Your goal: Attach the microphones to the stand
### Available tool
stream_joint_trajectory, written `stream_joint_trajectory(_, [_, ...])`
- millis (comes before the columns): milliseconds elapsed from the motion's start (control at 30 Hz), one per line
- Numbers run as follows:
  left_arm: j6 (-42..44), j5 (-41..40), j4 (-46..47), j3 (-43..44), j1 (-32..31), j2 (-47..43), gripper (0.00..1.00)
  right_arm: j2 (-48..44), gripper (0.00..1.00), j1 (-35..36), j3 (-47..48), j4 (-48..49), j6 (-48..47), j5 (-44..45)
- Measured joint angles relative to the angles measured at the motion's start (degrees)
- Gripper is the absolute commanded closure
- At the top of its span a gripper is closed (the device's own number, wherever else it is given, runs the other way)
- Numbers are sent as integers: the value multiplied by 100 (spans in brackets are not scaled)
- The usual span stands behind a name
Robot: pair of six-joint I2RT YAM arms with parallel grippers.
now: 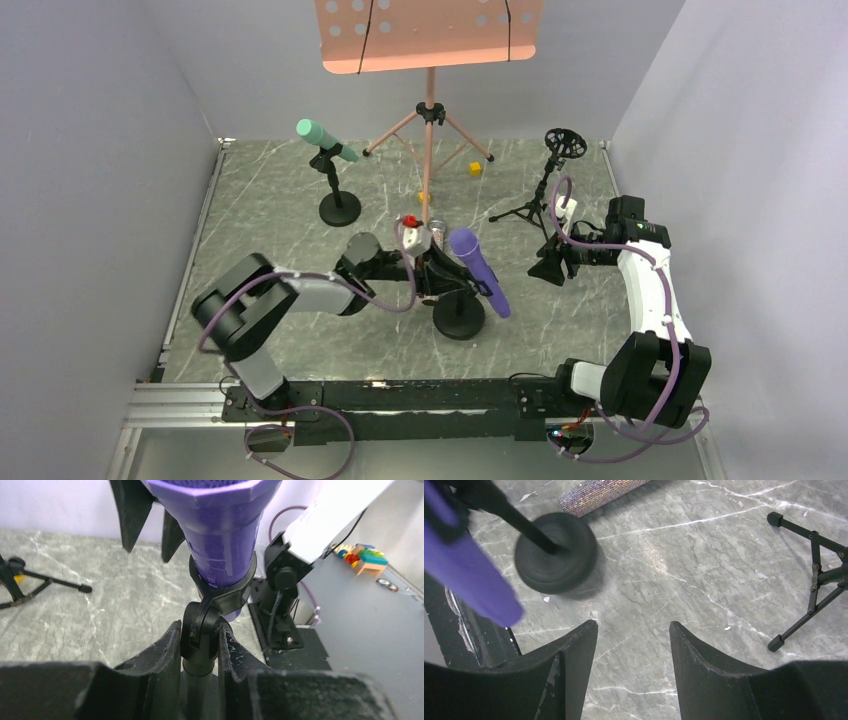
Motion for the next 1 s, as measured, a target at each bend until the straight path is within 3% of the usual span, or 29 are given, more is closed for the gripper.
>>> stream_joint_trajectory(233, [-79, -343, -330, -852, 160, -2009, 100, -72, 40, 0, 0, 13, 24, -2])
stream_joint_trajectory(367, [234, -815, -1373, -1257, 595, -3220, 100, -72, 40, 0, 0, 13, 24, -2])
stream_joint_trajectory(533, [793, -2238, -2809, -2024, 1453, -4673, 100, -74, 39, 0, 0, 13, 24, -7])
stream_joint_trajectory(667, [1102, -3816, -3222, -2708, 1926, -5536, 100, -74, 39, 0, 0, 11, 24, -9])
stream_joint_trajectory(800, [1069, -4896, -3213, -3060, 2699, -5672, 100, -74, 39, 0, 0, 13, 24, -13])
stream_joint_trajectory(1000, [1003, -6264, -2433, -3099, 3700, -4710, 100, -74, 39, 0, 0, 11, 24, -22])
